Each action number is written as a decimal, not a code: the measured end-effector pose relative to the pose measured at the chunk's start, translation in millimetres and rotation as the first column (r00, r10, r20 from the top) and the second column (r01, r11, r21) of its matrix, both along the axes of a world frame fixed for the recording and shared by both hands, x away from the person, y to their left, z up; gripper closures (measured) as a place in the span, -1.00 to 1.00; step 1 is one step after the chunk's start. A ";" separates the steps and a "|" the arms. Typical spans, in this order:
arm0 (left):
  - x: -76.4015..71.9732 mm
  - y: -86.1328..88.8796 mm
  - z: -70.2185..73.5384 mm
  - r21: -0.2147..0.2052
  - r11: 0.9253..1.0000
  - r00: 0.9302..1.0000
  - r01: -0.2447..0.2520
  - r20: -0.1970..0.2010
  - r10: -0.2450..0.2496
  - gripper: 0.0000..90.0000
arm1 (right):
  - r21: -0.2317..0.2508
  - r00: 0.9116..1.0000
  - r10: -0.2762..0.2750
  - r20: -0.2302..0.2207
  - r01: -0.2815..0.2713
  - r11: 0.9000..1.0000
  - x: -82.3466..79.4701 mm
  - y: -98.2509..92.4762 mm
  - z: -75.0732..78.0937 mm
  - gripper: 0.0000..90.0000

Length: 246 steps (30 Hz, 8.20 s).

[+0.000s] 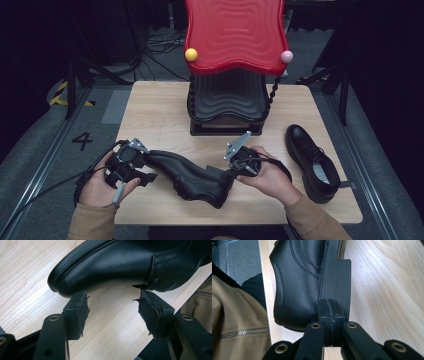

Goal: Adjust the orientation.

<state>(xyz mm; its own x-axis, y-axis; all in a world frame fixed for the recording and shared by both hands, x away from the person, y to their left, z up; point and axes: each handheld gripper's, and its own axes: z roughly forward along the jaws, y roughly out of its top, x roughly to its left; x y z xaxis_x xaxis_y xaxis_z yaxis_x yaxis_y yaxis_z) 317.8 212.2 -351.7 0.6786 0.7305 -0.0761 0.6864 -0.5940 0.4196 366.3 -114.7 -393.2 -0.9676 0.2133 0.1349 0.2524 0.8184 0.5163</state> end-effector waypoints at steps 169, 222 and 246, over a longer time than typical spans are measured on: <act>53.5 -54.6 -1.0 -0.020 0.986 0.986 0.168 -0.009 -0.169 -0.08 | -0.104 0.968 -0.237 -0.079 0.229 0.968 -41.9 -64.9 16.9 0.46; 62.5 -67.9 -2.4 -0.011 0.978 0.978 0.209 -0.025 -0.209 -0.09 | -0.400 0.668 -0.740 -0.078 0.659 0.637 1.0 -221.4 -12.0 0.66; 61.6 -65.9 -1.5 -0.014 0.979 0.979 0.204 -0.018 -0.205 -0.08 | -0.267 0.630 -0.777 -0.013 0.746 0.610 -10.1 -218.4 23.0 0.89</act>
<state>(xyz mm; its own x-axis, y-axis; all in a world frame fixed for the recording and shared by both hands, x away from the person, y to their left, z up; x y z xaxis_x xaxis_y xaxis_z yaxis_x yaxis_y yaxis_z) 379.4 146.3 -353.2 0.8120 0.5754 -0.0982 0.5588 -0.7176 0.4158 356.2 -333.2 -370.2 -0.4213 0.9028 0.0859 0.8808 0.3848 0.2758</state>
